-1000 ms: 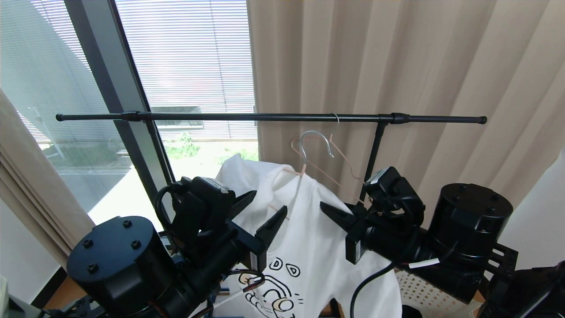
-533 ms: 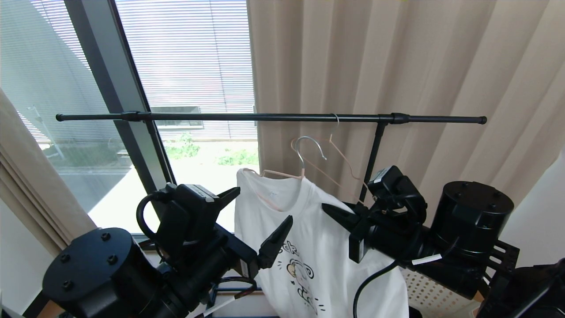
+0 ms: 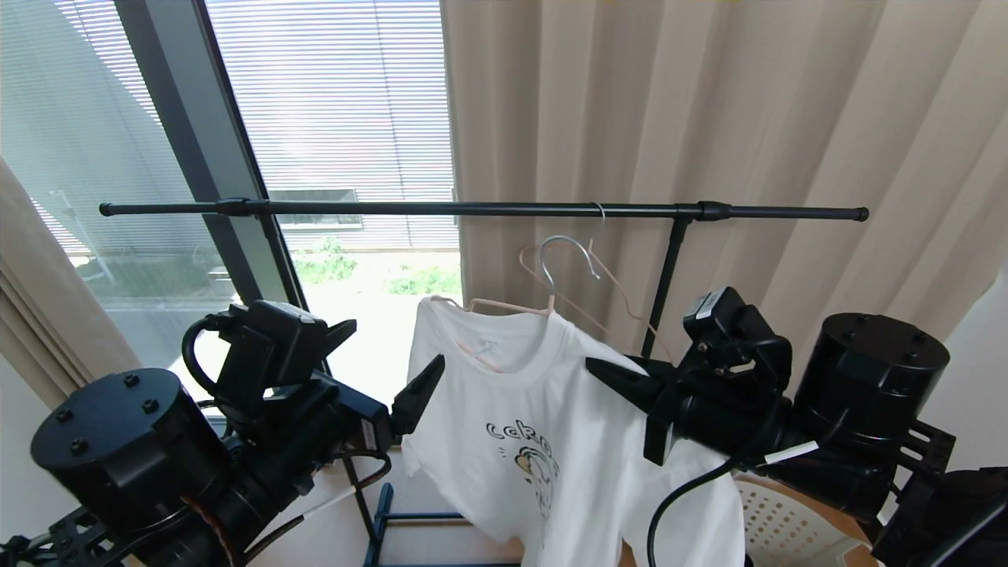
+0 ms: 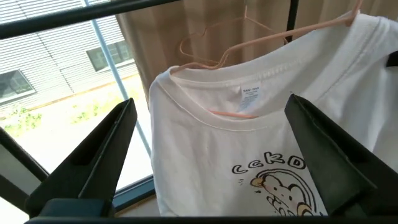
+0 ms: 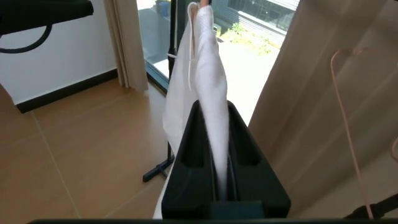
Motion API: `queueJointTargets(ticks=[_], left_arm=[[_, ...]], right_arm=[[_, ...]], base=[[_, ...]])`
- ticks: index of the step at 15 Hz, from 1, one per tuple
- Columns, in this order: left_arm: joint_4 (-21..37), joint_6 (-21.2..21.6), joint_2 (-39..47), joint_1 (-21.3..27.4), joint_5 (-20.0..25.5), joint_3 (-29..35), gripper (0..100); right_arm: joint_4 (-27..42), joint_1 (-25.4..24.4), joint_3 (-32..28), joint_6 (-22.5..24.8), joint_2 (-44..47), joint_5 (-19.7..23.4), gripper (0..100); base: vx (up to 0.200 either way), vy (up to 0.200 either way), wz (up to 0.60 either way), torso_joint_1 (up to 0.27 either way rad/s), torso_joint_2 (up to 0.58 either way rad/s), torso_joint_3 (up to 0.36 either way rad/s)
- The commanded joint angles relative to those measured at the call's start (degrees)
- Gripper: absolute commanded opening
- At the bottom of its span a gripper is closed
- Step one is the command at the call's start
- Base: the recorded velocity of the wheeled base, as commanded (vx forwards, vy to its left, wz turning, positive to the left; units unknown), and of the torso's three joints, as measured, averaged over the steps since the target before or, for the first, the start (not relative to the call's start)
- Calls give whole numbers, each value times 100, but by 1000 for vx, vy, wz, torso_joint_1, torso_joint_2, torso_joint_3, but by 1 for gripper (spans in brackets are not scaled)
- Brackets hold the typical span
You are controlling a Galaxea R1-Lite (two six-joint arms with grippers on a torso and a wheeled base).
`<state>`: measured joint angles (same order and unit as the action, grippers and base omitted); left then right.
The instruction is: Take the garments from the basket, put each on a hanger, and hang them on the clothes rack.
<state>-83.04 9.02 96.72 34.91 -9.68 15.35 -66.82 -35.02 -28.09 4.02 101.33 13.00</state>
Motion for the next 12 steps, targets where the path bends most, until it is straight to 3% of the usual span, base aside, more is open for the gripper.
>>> queueJointTargets(ticks=[1, 2, 3, 6, 9, 10, 12], left_arm=[[69, 12, -215, -573, 485, -172, 100], [78, 12, -224, -617, 537, -181, 100], [210, 38, -277, -1171, 1188, -296, 100], [587, 109, -593, -1953, 2330, -339, 100], [1545, 328, -953, -2806, 3710, -304, 100], [1739, 460, -953, -2946, 3947, -278, 100], [1897, 443, -892, -2929, 3886, -243, 100]], right_arm=[[2, 119, 93, 2, -148, 291, 0], [2, 127, 102, 2, -157, 318, 0], [2, 233, 163, 2, -228, 616, 0], [2, 461, 321, 11, -298, 1320, 0], [2, 760, 409, 11, -395, 2102, 0], [2, 804, 453, 11, -430, 2251, 0], [2, 804, 462, 37, -456, 2330, 0]], base=[[0, 0, 0, 0, 0, 0], [0, 0, 0, 0, 0, 0], [0, 0, 0, 0, 0, 0], [0, 0, 0, 0, 0, 0], [0, 0, 0, 0, 0, 0], [0, 0, 0, 0, 0, 0], [0, 0, 0, 0, 0, 0]])
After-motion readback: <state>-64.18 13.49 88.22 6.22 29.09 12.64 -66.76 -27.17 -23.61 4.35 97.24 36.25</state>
